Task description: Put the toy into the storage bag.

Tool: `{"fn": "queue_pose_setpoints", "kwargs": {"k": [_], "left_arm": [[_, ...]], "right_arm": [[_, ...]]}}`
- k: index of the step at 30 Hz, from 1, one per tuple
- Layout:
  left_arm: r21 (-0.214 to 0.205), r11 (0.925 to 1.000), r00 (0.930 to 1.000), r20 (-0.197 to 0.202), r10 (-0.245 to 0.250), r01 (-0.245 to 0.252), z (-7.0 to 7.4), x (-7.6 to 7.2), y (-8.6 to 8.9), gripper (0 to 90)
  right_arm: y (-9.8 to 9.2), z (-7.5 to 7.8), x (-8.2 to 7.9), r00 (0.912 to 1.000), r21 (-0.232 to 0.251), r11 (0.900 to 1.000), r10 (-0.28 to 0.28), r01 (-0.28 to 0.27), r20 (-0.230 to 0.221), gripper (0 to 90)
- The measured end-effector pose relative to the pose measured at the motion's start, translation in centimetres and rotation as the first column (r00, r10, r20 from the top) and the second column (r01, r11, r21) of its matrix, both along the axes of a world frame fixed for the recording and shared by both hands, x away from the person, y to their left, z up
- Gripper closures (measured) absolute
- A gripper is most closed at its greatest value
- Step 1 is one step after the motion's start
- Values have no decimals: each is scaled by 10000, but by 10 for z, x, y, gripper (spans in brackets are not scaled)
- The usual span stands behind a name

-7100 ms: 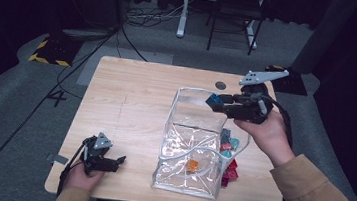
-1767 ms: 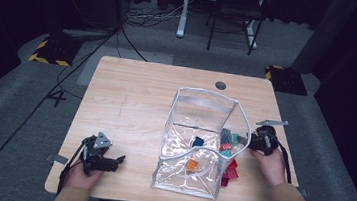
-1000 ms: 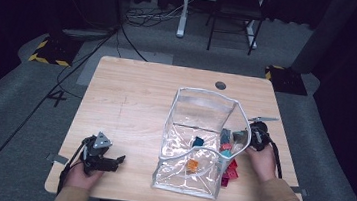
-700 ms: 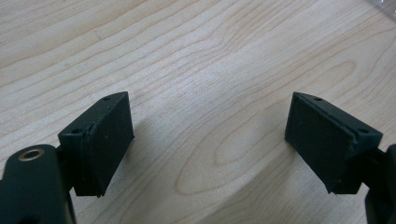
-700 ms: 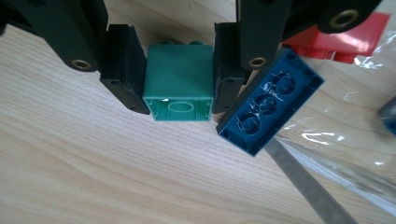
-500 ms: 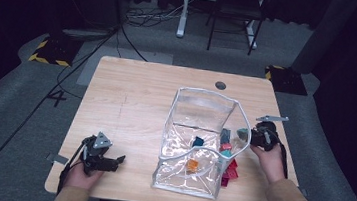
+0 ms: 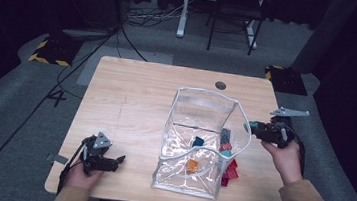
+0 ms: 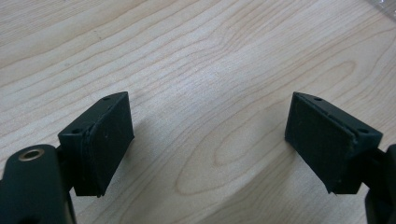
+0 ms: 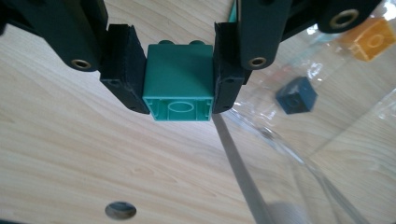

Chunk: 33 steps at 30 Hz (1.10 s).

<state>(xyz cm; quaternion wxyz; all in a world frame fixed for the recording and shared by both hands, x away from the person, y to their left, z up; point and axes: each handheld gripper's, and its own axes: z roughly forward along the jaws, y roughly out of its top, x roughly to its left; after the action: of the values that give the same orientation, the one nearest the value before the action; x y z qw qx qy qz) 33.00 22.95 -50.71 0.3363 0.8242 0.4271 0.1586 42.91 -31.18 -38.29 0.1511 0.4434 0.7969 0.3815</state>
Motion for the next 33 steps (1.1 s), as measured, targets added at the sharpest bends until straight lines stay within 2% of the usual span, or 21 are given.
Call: {"fn": "queue_pose_setpoints", "kwargs": {"k": [9, 15, 27, 33], "left_arm": [[0, 10000, 10000, 0, 0, 0, 0, 0, 0, 156], [0, 10000, 10000, 0, 0, 0, 0, 0, 0, 156], [0, 10000, 10000, 1, 1, -1, 0, 0, 0, 156], [0, 10000, 10000, 3, 4, -4, 0, 0, 0, 156]], "right_arm": [[2, 43, -12, 9983, 367, 9988, 300, -319, 494, 586], [3, 64, -17, 9968, 507, 9979, 375, -411, 705, 586], [9, 99, -25, 9918, 918, 9923, 732, -829, 1049, 586], [20, 116, -29, 9860, 966, 9883, 1048, -1177, 1294, 586]]}}
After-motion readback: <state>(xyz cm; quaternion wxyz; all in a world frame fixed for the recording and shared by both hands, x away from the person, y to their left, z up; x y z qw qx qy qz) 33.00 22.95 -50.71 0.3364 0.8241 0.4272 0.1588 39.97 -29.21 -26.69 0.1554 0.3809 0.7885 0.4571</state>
